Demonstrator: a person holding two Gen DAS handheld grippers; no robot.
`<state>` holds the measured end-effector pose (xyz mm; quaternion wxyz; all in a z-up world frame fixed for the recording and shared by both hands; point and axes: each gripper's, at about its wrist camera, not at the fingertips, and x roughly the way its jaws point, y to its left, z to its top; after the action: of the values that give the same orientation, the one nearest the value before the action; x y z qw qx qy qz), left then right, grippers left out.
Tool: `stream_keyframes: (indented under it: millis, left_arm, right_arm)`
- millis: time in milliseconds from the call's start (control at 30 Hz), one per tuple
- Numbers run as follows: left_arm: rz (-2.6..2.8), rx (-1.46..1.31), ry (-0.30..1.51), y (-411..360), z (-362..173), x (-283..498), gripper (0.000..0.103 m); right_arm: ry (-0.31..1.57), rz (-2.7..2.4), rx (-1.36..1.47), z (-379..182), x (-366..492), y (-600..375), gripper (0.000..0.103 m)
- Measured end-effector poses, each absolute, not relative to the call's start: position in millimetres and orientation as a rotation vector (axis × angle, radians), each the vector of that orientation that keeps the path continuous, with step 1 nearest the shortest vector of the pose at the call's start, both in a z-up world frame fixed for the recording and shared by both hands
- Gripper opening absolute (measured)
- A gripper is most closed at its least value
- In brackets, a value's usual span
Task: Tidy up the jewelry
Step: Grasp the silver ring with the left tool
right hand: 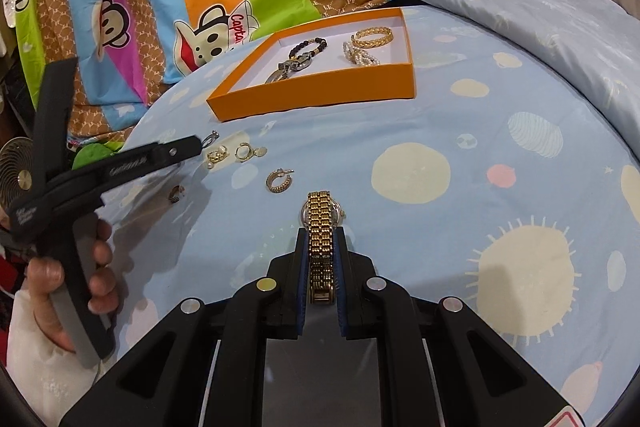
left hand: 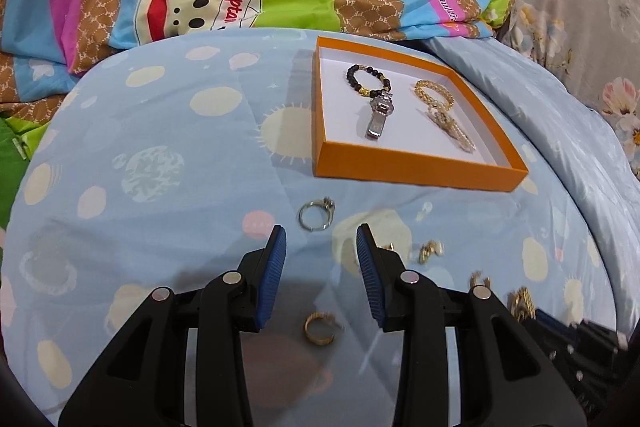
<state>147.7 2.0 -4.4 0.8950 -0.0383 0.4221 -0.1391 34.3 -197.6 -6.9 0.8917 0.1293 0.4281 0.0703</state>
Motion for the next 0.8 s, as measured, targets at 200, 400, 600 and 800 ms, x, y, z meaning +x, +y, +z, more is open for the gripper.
stream_keyframes:
  millis: [200, 400, 600, 800]
  left_arm:
    - [-0.275, -0.076, 0.900, -5, -12, 163, 0.034]
    - [-0.269, -0.053, 0.901, -8, -13, 163, 0.019]
    - [-0.292, -0.061, 0.886, -6, -10, 159, 0.018]
    - [-0.301, -0.116, 0.841, 12, 7, 145, 0.018]
  right_arm:
    - [0.890, 0.146, 0.269, -7, 35, -197, 0.011]
    - [0.890, 0.146, 0.269, -7, 35, -197, 0.011]
    - [0.890, 0.146, 0.269, -7, 35, -196, 0.011]
    - [0.868, 0.131, 0.284, -5, 33, -201, 0.011]
